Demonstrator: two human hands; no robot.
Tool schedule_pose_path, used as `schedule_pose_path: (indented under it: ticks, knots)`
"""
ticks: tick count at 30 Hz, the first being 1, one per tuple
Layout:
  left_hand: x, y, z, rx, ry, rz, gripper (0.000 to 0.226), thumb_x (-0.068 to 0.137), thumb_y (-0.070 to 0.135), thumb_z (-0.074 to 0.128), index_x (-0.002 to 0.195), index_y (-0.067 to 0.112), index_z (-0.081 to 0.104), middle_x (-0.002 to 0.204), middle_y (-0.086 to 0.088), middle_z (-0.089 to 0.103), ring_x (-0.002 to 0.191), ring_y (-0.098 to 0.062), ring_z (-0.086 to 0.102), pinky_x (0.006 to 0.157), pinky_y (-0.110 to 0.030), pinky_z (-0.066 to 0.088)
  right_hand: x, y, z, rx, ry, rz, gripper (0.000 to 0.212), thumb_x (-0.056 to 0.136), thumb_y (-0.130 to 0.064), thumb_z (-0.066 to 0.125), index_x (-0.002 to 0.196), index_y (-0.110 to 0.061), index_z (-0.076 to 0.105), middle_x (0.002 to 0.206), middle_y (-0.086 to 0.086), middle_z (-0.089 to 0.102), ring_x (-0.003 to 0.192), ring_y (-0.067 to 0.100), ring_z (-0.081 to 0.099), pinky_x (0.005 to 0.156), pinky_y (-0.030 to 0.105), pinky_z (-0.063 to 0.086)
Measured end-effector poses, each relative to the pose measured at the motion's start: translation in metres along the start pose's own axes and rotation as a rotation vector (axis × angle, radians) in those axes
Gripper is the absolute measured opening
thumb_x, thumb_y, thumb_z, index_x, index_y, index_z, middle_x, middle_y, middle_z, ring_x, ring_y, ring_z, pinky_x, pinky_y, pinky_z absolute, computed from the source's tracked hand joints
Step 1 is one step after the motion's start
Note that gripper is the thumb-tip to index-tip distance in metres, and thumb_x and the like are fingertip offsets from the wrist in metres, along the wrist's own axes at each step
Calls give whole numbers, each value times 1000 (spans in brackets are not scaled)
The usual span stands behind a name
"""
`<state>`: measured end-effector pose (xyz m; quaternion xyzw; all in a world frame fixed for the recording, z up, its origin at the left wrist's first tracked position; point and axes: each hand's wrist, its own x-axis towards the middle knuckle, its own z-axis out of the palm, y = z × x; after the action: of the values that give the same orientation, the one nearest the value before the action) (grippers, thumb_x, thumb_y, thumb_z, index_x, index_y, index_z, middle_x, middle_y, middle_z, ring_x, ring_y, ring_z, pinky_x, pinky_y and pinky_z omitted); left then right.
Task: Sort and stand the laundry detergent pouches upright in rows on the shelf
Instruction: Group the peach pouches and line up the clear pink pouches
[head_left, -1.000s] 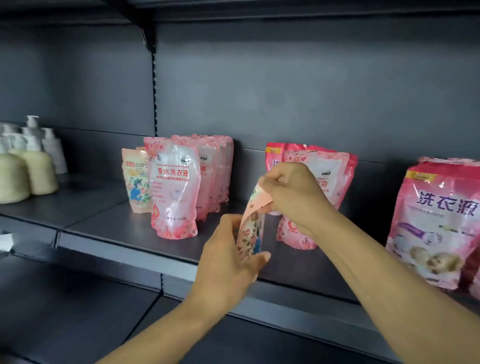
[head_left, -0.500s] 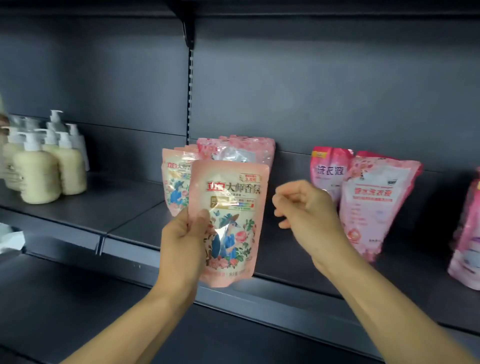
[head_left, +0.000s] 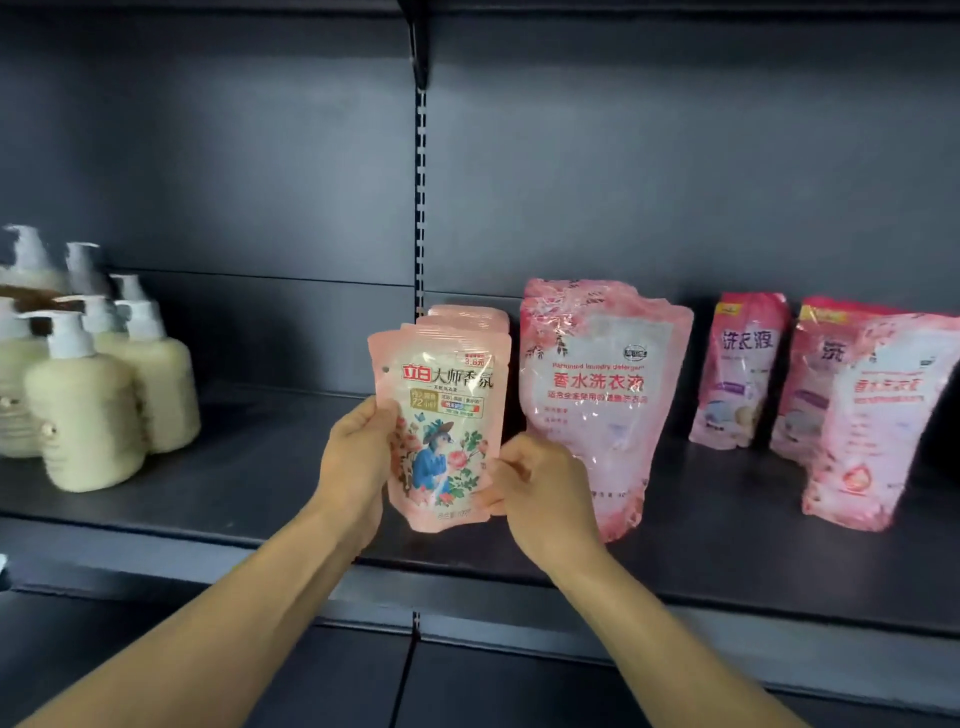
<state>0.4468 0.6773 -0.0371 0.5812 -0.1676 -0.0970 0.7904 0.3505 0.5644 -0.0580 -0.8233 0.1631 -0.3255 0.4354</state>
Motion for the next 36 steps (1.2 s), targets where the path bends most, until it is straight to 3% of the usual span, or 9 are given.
schedule_pose_path:
  ticks: [4,8,10,15,22,25,27,32,36]
  knots:
    - [20,-8,-4,-55,-14,-32,30,102,17,36,96,12,65,87,-1,74,70,-10,72,56,-22,56,14,13,22,-142,120,0,27,92,-9,52,67,-21,51,82,0,65,77,19,68,66,39,58]
    - [29,-16,-4,-50,-11,-49,27,101,19,40,97,8,65,95,-8,74,76,-18,72,67,-31,56,21,19,33,-177,156,34,25,93,-9,50,69,-16,48,79,4,64,75,19,65,64,36,58]
    - [30,-18,-6,-19,-28,-31,26,101,20,42,103,6,64,96,-8,74,80,-20,73,66,-31,57,22,19,32,-239,147,5,17,94,-9,49,77,-12,51,80,0,62,70,9,60,61,21,52]
    - [24,-29,-11,81,-33,-12,24,100,20,42,103,7,63,90,0,75,79,-15,72,64,-28,56,14,28,39,-256,100,-18,5,92,-10,51,91,-11,55,83,0,63,76,12,62,70,29,55]
    - [25,-19,-10,51,-23,84,14,97,18,49,91,10,58,86,1,75,73,-10,72,58,-22,54,12,32,35,-207,23,-25,13,92,1,45,87,-9,52,89,2,64,79,12,62,58,7,47]
    - [29,2,-7,13,-57,187,18,97,21,50,97,7,61,87,-2,73,76,-13,70,64,-25,55,12,32,36,-207,36,-40,14,92,1,44,91,-7,55,88,-1,62,78,10,61,57,6,47]
    - [31,13,-3,14,-61,221,24,98,23,48,94,5,63,79,0,72,70,-10,69,60,-21,55,13,32,37,-203,44,-36,14,93,1,43,90,-8,54,85,-4,60,75,10,61,57,8,48]
    - [37,25,4,12,-9,152,32,99,26,47,75,9,61,60,5,69,52,-5,64,46,-15,49,15,34,39,-220,58,-25,13,94,0,43,92,-7,54,91,2,63,80,11,62,63,14,52]
    - [39,23,5,35,4,141,33,98,28,47,74,10,61,61,5,69,53,-5,65,48,-16,50,14,34,39,-208,70,-23,13,93,0,45,94,-6,56,93,3,63,82,12,63,65,17,53]
